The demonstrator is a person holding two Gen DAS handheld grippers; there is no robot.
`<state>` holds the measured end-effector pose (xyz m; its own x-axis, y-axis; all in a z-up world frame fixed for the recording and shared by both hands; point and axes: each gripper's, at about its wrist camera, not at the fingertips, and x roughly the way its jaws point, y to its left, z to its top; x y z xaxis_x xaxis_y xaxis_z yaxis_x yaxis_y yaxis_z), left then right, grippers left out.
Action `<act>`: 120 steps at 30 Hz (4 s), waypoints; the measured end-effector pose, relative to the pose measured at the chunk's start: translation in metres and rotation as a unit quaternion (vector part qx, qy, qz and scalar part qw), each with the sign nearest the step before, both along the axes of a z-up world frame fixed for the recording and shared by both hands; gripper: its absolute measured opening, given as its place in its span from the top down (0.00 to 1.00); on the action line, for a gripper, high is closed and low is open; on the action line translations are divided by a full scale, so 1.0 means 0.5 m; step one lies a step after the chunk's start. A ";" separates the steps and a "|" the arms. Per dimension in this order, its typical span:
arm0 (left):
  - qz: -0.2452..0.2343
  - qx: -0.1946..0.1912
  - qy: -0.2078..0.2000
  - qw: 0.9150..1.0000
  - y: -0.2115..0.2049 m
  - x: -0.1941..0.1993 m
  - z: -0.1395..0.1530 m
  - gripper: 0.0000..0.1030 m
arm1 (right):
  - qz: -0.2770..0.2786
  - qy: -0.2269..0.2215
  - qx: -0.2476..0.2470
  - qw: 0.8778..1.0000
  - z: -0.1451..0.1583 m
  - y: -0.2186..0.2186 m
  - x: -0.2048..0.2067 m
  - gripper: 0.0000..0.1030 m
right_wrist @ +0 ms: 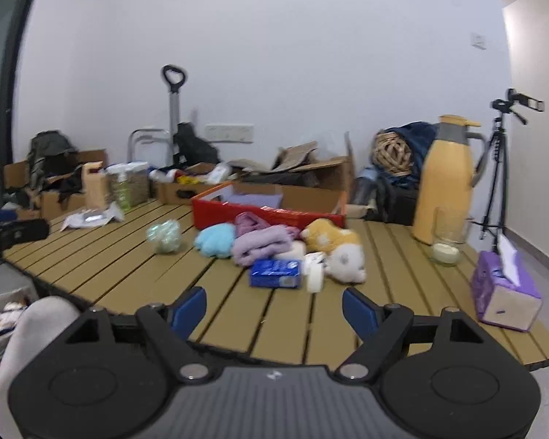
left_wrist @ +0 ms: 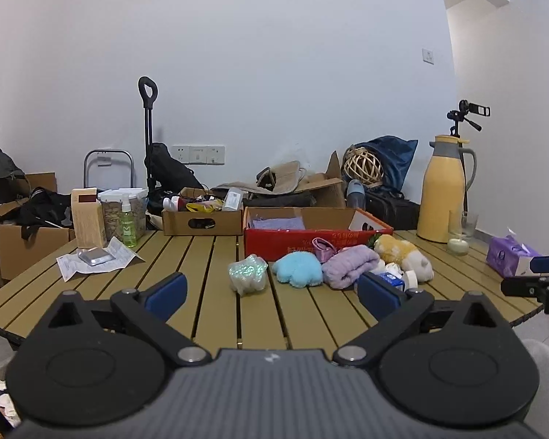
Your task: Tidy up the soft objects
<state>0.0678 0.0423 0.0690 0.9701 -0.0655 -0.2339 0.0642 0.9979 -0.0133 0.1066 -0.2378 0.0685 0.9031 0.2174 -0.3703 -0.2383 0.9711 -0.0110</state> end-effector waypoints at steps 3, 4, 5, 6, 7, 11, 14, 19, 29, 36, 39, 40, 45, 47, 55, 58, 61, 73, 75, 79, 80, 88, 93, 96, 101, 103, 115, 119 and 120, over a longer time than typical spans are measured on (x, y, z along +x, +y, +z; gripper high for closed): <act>-0.003 -0.004 0.005 1.000 -0.003 0.012 -0.003 0.01 | -0.011 -0.007 0.021 1.000 0.003 -0.013 0.004 0.21; -0.004 -0.003 0.006 1.000 -0.003 0.019 -0.005 0.01 | -0.013 -0.005 0.027 1.000 0.001 -0.016 0.008 0.22; -0.004 -0.002 0.009 1.000 -0.004 0.027 -0.007 0.01 | -0.014 -0.003 0.030 0.999 -0.002 -0.018 0.014 0.23; -0.001 -0.001 0.013 1.000 -0.003 0.038 -0.012 0.01 | -0.015 -0.001 0.031 0.999 -0.004 -0.019 0.024 0.23; 0.002 -0.003 0.015 1.000 -0.003 0.048 -0.016 0.01 | -0.016 0.002 0.031 0.999 -0.008 -0.020 0.032 0.23; 0.012 -0.005 0.033 0.999 0.003 0.104 -0.035 0.01 | -0.022 0.016 0.037 0.999 -0.026 -0.022 0.082 0.25; 0.021 -0.003 0.050 0.999 0.009 0.165 -0.053 0.01 | -0.028 0.027 0.042 0.998 -0.044 -0.027 0.128 0.29; 0.029 -0.014 0.084 0.996 0.027 0.284 -0.078 0.01 | -0.045 0.055 0.047 0.996 -0.082 -0.033 0.230 0.40; 0.039 -0.034 0.150 0.987 0.040 0.496 -0.125 0.13 | -0.048 0.089 0.045 0.994 -0.136 -0.014 0.438 0.57; 0.047 -0.044 0.176 0.982 0.041 0.572 -0.148 0.40 | -0.040 0.107 0.044 0.993 -0.162 0.002 0.515 0.74; 0.042 -0.057 0.185 0.980 0.049 0.584 -0.154 0.59 | -0.038 0.112 0.041 0.992 -0.170 0.009 0.527 0.82; 0.043 -0.057 0.182 0.981 0.047 0.581 -0.153 0.61 | -0.039 0.111 0.040 0.992 -0.171 0.010 0.527 0.82; 0.037 -0.060 0.175 0.982 0.047 0.556 -0.138 0.63 | -0.040 0.110 0.046 0.992 -0.168 0.006 0.518 0.83; 0.036 -0.063 0.167 0.983 0.048 0.531 -0.122 0.64 | -0.040 0.106 0.047 0.992 -0.160 0.003 0.506 0.83; 0.021 -0.067 0.130 0.989 0.037 0.434 -0.071 0.63 | -0.034 0.077 0.048 0.995 -0.106 -0.008 0.416 0.83; 0.013 -0.067 0.121 0.990 0.030 0.431 -0.054 0.63 | -0.025 0.069 0.051 0.996 -0.087 -0.008 0.397 0.83; -0.014 -0.069 0.102 0.992 0.023 0.456 -0.016 0.63 | -0.002 0.065 0.069 0.995 -0.058 -0.005 0.403 0.83; -0.033 -0.063 0.138 0.988 0.013 0.896 0.064 0.62 | 0.083 0.101 0.172 0.976 0.085 0.104 0.807 0.83; -0.024 -0.050 0.155 0.986 0.007 0.962 0.041 0.61 | 0.070 0.136 0.197 0.968 0.072 0.133 0.907 0.83; -0.012 -0.055 0.187 0.981 0.009 1.044 -0.016 0.57 | 0.040 0.215 0.251 0.943 -0.003 0.182 1.066 0.82; -0.014 -0.049 0.190 0.980 0.008 1.053 -0.028 0.57 | 0.031 0.234 0.261 0.936 -0.026 0.192 1.094 0.82; -0.040 -0.028 0.184 0.982 0.024 1.029 -0.040 0.20 | -0.005 0.324 0.277 0.905 -0.135 0.241 1.170 0.55; -0.027 -0.027 0.176 0.984 0.041 1.003 0.006 0.20 | -0.002 0.300 0.271 0.915 -0.089 0.212 1.141 0.46; -0.030 -0.009 0.159 0.987 0.039 0.960 0.053 0.16 | -0.002 0.278 0.251 0.927 -0.031 0.176 1.098 0.46; -0.035 0.029 0.137 0.990 0.043 0.858 0.115 0.14 | -0.006 0.218 0.171 0.961 0.074 0.088 0.985 0.40; -0.029 0.036 0.130 0.990 0.042 0.822 0.136 0.13 | -0.014 0.198 0.146 0.969 0.105 0.045 0.938 0.37; -0.002 0.023 0.062 0.998 -0.003 0.562 0.168 0.11 | -0.036 0.093 0.116 0.988 0.188 -0.094 0.629 0.32; -0.003 -0.003 0.017 1.000 -0.018 0.374 0.119 0.02 | -0.040 0.045 0.078 0.995 0.143 -0.083 0.470 0.26; -0.003 -0.007 0.009 1.000 -0.019 0.337 0.108 0.02 | -0.038 0.036 0.074 0.996 0.129 -0.082 0.428 0.23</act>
<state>0.2363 0.0327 0.1232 0.9651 -0.0745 -0.2509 0.0696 0.9972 -0.0281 0.3208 -0.2787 0.1328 0.8909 0.2069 -0.4043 -0.1591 0.9760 0.1489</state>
